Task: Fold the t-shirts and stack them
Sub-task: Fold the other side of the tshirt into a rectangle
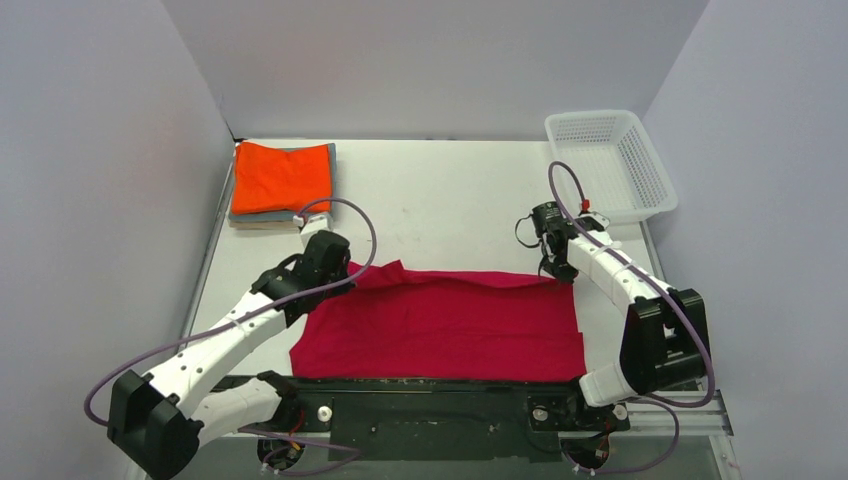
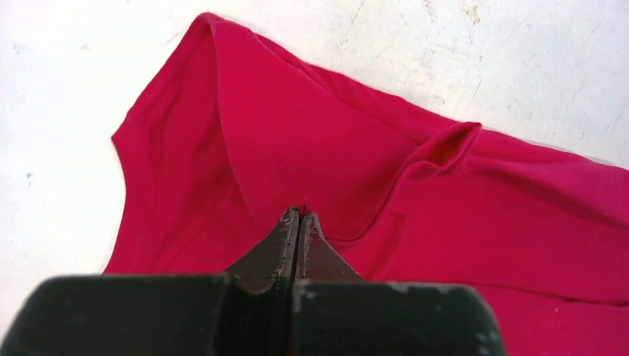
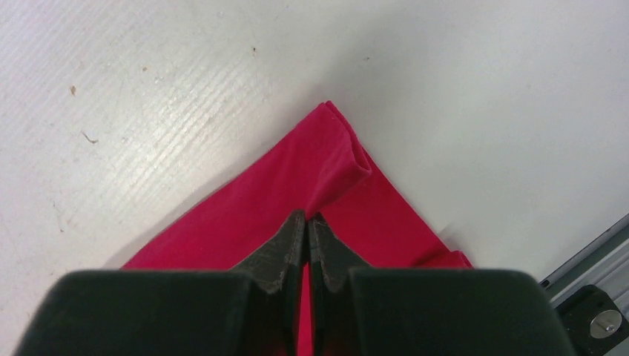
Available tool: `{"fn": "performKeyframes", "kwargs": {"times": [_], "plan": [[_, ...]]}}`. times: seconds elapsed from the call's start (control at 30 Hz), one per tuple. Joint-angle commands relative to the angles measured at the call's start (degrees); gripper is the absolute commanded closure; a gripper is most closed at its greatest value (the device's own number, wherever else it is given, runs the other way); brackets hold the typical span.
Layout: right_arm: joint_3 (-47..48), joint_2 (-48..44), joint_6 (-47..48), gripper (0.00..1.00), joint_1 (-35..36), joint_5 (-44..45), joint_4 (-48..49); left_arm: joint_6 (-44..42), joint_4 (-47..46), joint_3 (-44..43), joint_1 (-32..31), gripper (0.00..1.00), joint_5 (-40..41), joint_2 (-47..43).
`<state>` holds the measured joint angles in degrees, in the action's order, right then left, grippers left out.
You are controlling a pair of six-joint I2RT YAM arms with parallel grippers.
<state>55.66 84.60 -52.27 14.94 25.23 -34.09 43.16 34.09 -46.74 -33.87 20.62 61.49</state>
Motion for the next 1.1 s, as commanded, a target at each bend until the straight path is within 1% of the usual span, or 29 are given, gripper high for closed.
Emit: {"fn": "performKeyframes", "kwargs": {"times": [0.0, 0.2, 0.5, 0.7, 0.9, 0.97, 1.03, 1.07], "plan": [[-2.64, -4.13, 1.36, 1.0, 1.0, -0.49, -2.33, 3.35, 4.78, 1.67, -0.8, 1.0, 1.55, -6.62], [-4.65, -6.62, 1.75, 1.0, 1.27, -1.15, -2.72, 6.17, 8.92, 4.04, -1.1, 1.0, 0.85, -14.08], [-5.45, -9.88, 2.28, 1.0, 1.47, -1.37, -4.58, 9.26, 12.89, 5.54, -1.29, 1.0, 0.06, -17.88], [-6.76, -11.34, 2.88, 1.0, 1.5, -1.06, -5.5, 13.03, 18.45, 5.8, -1.37, 1.0, -0.35, -20.49], [-9.17, -11.72, 3.09, 1.0, 1.49, -1.6, -4.81, 21.23, 23.03, 10.88, -1.37, 1.0, -5.25, -23.59], [-10.75, -12.11, 2.77, 0.96, 1.52, -2.03, -4.31, 25.23, 25.61, 12.28, -1.38, 1.0, -6.22, -24.23], [-12.83, -13.03, 2.43, 0.92, 1.58, -2.89, -3.99, 27.14, 28.0, 13.09, -1.35, 0.91, -7.2, -24.76], [-14.32, -13.82, 2.17, 0.88, 1.67, -3.07, -4.09, 27.37, 28.55, 13.17, -1.37, 0.75, -7.45, -25.02]]}}
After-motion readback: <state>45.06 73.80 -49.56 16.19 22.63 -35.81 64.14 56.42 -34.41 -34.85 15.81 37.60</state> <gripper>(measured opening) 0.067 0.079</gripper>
